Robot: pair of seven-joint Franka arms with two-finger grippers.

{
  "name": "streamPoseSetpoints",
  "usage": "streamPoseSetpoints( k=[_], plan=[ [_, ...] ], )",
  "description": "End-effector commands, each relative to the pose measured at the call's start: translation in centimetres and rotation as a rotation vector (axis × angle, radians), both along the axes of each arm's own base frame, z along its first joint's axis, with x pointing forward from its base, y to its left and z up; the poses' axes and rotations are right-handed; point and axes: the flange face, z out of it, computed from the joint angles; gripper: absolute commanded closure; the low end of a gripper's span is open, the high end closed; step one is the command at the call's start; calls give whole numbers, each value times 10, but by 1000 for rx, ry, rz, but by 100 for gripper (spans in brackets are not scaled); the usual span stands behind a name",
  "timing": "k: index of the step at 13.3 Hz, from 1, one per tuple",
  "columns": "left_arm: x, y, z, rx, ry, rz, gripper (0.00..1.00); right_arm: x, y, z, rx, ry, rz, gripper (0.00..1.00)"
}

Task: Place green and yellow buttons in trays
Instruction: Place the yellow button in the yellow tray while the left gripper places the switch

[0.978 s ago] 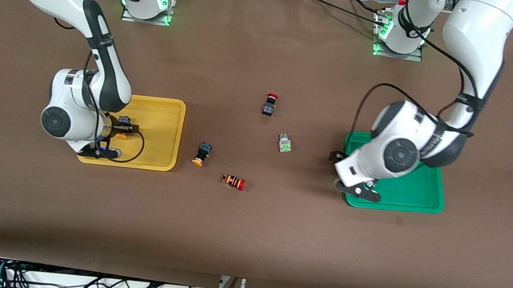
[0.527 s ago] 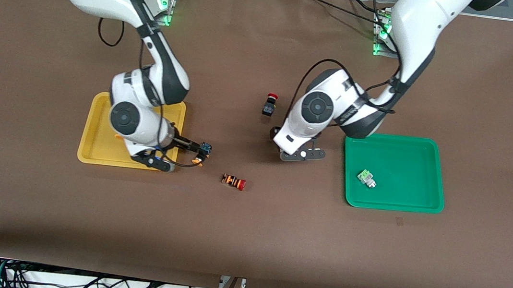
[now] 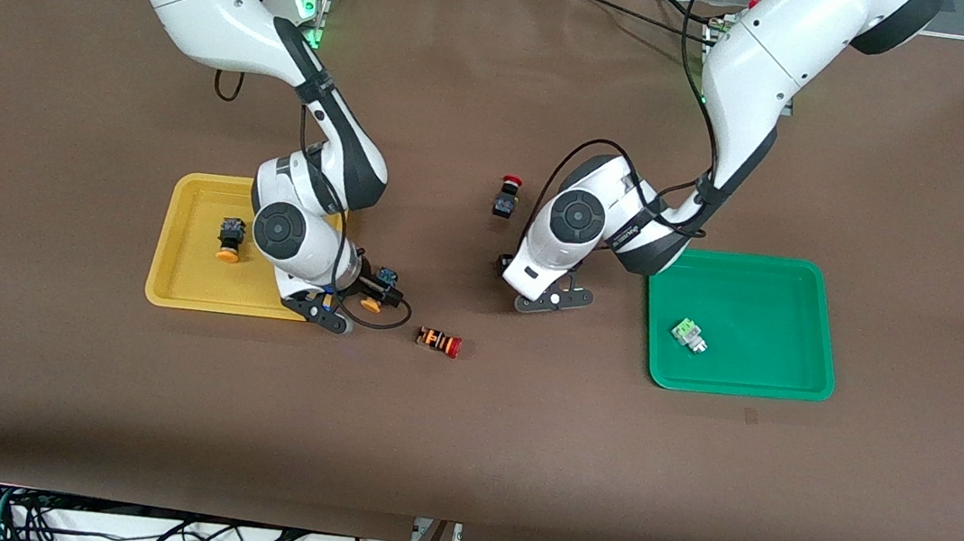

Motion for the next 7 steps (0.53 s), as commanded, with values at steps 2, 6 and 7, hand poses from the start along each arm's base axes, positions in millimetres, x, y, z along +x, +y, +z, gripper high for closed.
streamPoseSetpoints(
  k=[2, 6, 7],
  plan=[
    [0, -1, 7, 36, -11, -6, 100, 4, 9, 5, 1, -14, -2, 100],
    [18, 25, 68, 113, -10, -55, 100, 25, -16, 56, -52, 66, 116, 100],
    [31, 53, 87, 138, 6, -98, 100, 33, -49, 70, -74, 97, 203, 100]
  ],
)
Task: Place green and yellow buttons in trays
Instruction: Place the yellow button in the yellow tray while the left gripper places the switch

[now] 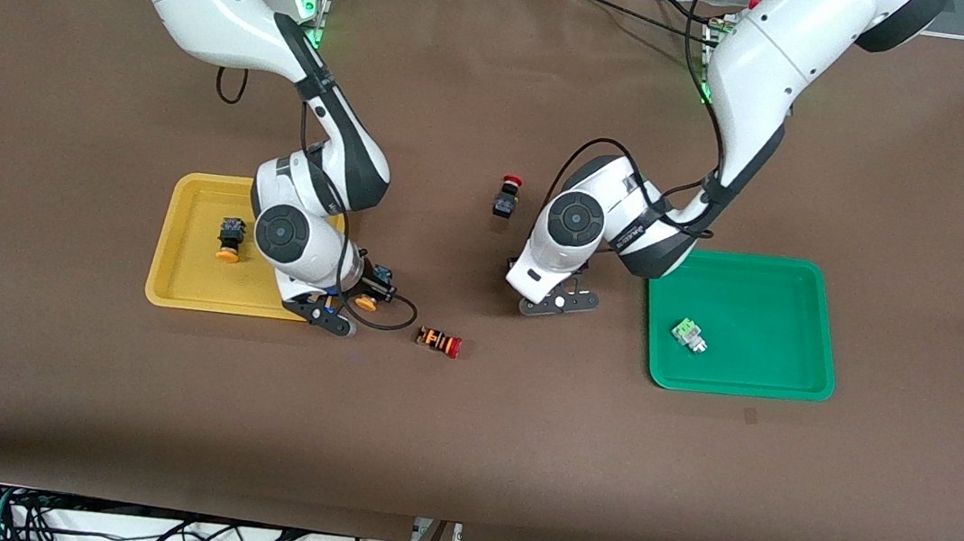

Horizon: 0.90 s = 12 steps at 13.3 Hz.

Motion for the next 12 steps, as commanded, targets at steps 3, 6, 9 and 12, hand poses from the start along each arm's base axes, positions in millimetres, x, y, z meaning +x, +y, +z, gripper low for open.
streamPoseSetpoints(
  k=[3, 6, 9, 12],
  plan=[
    [53, 142, 53, 129, 78, -230, 99, 18, -116, 21, -56, 135, 295, 100],
    [79, 234, 41, 150, 110, -330, 94, 4, -142, 0, -65, 189, 333, 94],
    [91, 293, 5, 94, 132, -348, 87, 4, -154, 34, -61, 202, 310, 0],
    [89, 304, 7, 78, 120, -337, 0, 15, -178, 115, -44, 119, 295, 0]
  ],
)
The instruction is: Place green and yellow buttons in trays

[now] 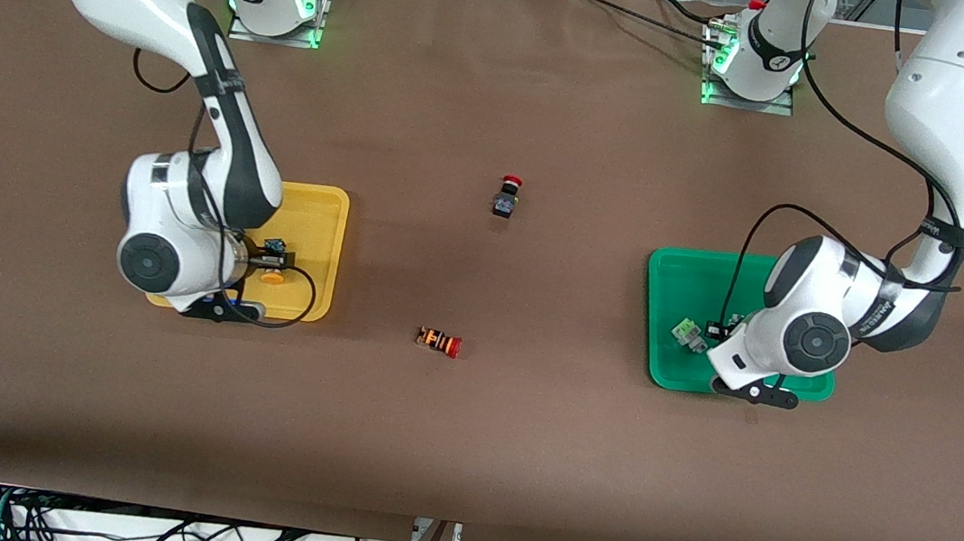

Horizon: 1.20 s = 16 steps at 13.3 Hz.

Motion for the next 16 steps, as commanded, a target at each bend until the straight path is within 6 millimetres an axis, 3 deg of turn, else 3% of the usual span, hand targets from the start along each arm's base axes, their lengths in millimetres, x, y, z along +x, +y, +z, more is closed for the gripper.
streamPoseSetpoints(
  k=[1, 2, 4, 6, 8, 11, 13, 15, 16],
  plan=[
    [-4, -15, 32, 11, -22, -33, 0, -4, -26, 103, 31, -77, -9, 0],
    [-2, -24, 51, 9, -39, -44, 0, -10, -28, 141, 40, -116, -16, 0],
    [4, -35, 108, 13, -131, -57, 0, -23, -29, 209, 52, -210, -13, 0],
    [-1, -45, 168, 27, -188, -69, 0, -43, -36, 249, 46, -205, -8, 0],
    [-9, -44, 239, 7, -229, -25, 0, -56, -61, 294, 37, -256, -30, 0],
    [-36, -23, 330, -56, -282, 86, 0, -64, -74, 337, 26, -329, -44, 0],
    [-79, -15, 379, -72, -337, 132, 0, -73, -77, 347, 13, -322, -44, 0],
    [-105, 14, 386, -119, -323, 160, 0, -77, -79, 347, -13, -296, -31, 0],
    [-107, 21, 382, -124, -314, 109, 0, -76, -79, 345, -11, -291, -31, 0]
  ],
)
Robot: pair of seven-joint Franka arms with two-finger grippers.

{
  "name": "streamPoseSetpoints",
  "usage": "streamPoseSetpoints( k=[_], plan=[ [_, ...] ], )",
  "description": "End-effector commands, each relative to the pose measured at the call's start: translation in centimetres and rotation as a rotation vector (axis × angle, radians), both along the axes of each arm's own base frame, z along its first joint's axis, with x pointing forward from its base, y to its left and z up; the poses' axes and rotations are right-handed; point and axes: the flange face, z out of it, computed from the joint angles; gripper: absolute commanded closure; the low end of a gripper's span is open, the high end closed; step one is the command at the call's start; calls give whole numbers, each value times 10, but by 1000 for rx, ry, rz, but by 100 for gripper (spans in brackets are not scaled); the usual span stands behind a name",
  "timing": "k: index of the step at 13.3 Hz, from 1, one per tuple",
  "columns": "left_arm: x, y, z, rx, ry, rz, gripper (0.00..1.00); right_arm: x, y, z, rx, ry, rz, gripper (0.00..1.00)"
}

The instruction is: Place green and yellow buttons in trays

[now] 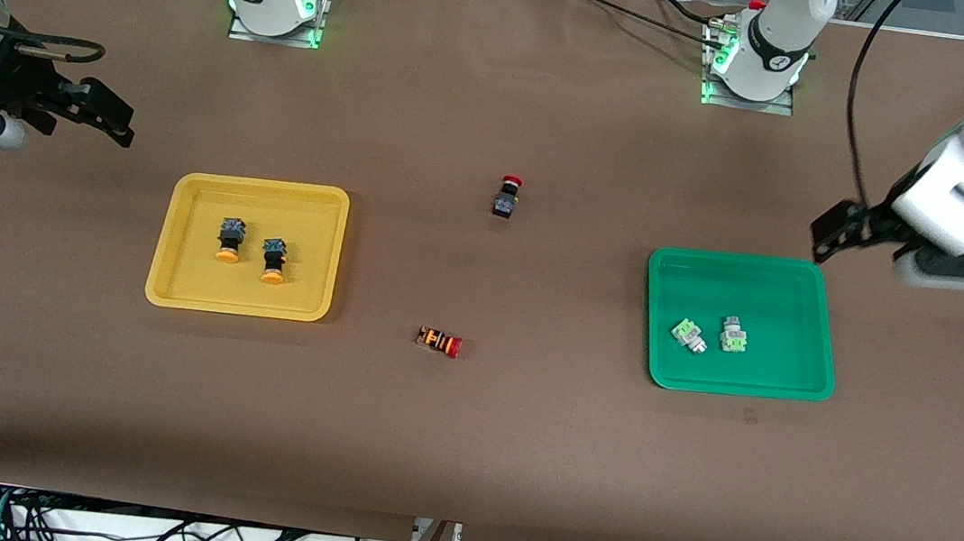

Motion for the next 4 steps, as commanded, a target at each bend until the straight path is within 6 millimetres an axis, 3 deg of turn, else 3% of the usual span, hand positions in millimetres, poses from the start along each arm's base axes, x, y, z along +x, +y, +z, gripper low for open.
streamPoseSetpoints(
  k=[1, 4],
  plan=[
    [-22, 16, -12, -20, 19, -60, 0, 1, -1, -1, -13, 21, 11, 0],
    [-20, 26, -11, -20, 16, -40, 0, 3, 3, -4, -17, 23, 19, 0]
  ],
)
